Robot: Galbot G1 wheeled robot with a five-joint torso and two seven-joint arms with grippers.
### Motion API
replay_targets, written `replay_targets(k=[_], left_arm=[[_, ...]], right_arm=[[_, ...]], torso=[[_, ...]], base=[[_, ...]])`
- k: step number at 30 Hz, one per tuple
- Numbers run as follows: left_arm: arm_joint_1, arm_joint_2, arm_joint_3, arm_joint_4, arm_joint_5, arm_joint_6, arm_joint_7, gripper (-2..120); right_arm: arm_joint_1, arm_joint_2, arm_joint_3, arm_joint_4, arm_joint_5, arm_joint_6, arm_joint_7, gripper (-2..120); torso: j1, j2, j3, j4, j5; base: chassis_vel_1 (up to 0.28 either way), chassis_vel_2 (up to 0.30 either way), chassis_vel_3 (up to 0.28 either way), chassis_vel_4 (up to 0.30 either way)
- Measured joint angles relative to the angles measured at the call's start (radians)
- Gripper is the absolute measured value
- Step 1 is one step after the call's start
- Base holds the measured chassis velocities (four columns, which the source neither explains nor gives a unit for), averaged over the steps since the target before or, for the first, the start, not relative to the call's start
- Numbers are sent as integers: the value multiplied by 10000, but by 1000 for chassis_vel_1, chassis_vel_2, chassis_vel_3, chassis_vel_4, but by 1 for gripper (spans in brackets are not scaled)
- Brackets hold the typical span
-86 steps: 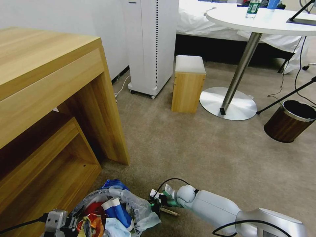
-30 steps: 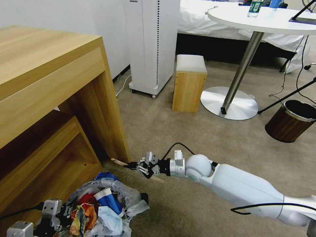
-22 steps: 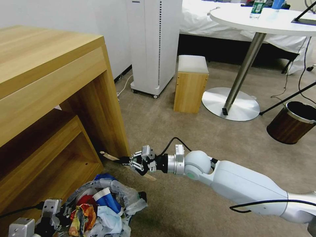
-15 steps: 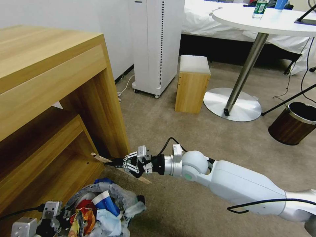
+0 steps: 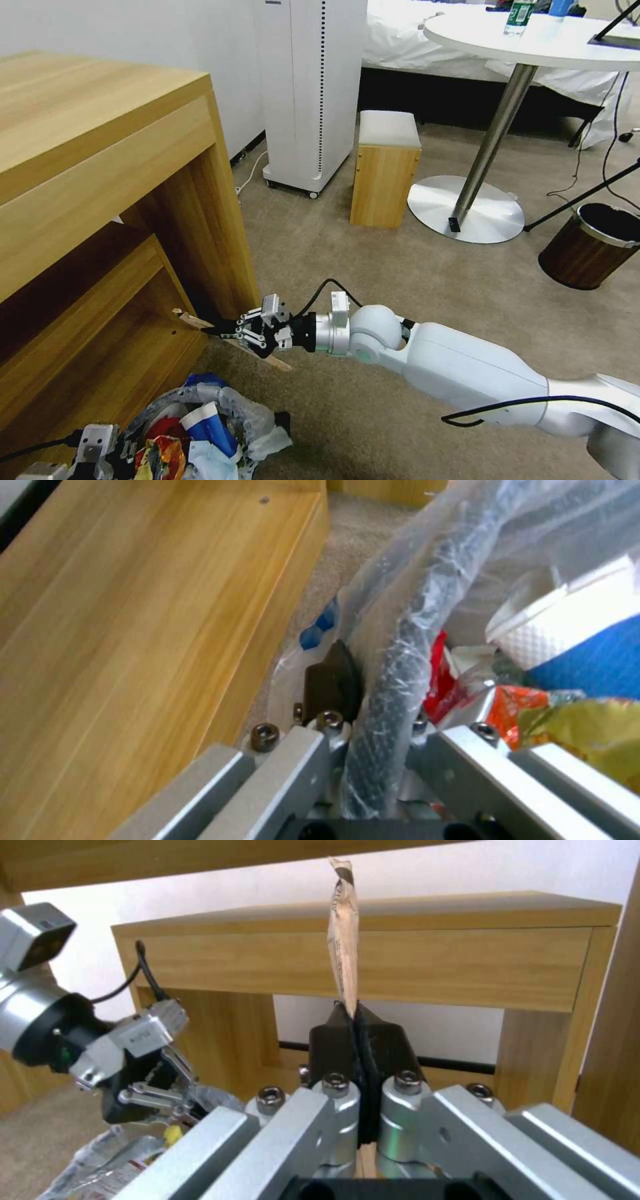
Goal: Pick up the trash bin and place the garbage on the floor into it.
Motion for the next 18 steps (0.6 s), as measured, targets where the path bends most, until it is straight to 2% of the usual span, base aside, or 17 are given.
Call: replay_targets(k=[10, 18], left_arm=[[77, -1028, 151, -287, -93, -137, -129, 0], [-146, -1659, 711, -188, 457, -41, -134, 0]], right_arm=[[-49, 17, 57, -12, 138, 219, -148, 0], [26, 483, -116, 782, 1231, 344, -26, 0]], torso=[[0, 0, -1, 4, -1], [0, 0, -3, 6, -2]], base=[[0, 0, 0, 0], [0, 0, 0, 0]])
